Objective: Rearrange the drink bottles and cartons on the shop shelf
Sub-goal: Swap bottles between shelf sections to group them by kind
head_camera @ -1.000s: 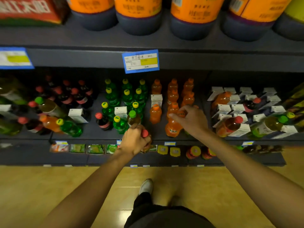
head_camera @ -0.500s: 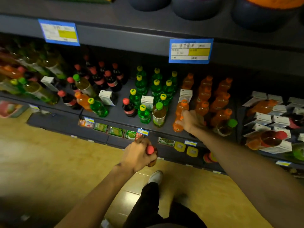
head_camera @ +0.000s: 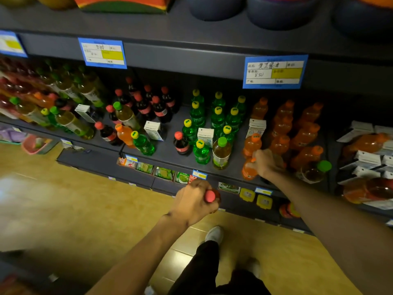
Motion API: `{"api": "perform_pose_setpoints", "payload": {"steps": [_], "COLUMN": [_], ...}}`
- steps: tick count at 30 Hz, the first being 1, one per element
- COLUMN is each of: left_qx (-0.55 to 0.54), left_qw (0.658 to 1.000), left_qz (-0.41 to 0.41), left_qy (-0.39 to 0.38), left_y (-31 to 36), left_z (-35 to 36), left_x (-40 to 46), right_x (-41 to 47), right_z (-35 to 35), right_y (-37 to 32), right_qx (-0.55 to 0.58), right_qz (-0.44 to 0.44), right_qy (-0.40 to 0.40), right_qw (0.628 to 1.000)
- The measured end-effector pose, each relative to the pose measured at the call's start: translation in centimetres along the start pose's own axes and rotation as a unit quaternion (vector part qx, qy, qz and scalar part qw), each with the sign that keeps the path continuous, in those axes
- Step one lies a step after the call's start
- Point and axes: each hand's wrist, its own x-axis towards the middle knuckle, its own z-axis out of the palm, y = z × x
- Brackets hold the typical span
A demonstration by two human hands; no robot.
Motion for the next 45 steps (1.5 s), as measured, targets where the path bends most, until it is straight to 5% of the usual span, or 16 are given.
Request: {"api": "perform_pose_setpoints", "payload": {"steps": [15, 26, 31, 37, 45], "left_qx": [-0.004, -0.053, -0.034, -0.024, -0.070], "left_qw": [0.997, 0.967, 0.953, 0.939, 0.909], "left_qz": [0.027, 0.000, 0.001, -0.036, -0.059], "left_qy": [0.068, 0.249, 0.300, 0.340, 0.406], "left_y": [1.8, 5.9, 5.4, 0.5, -10.0], "left_z": [0.8, 0.0, -2.0, -4.6, -11.0], "left_x": [-0.9, -6.6, -10.1, -13.3, -18.0], "right_x": [-2.4, -9.5, -14.6, -18.3, -19.7], "right_z": [-2.0, -4.9, -8.3, -9.4, -10.0], "right_y": [2.5, 6.3, 0.8, -8.5, -24.8], "right_qx": [0.074, 0.223, 0.295, 0.322, 0.131], "right_qz": [-0.036, -0.166, -0.288, -0.385, -0.534], "right_qy": [0.088, 0.157, 0.164, 0.024, -0.086], "right_qw": [0.993, 0.948, 0.896, 0.865, 0.831]}}
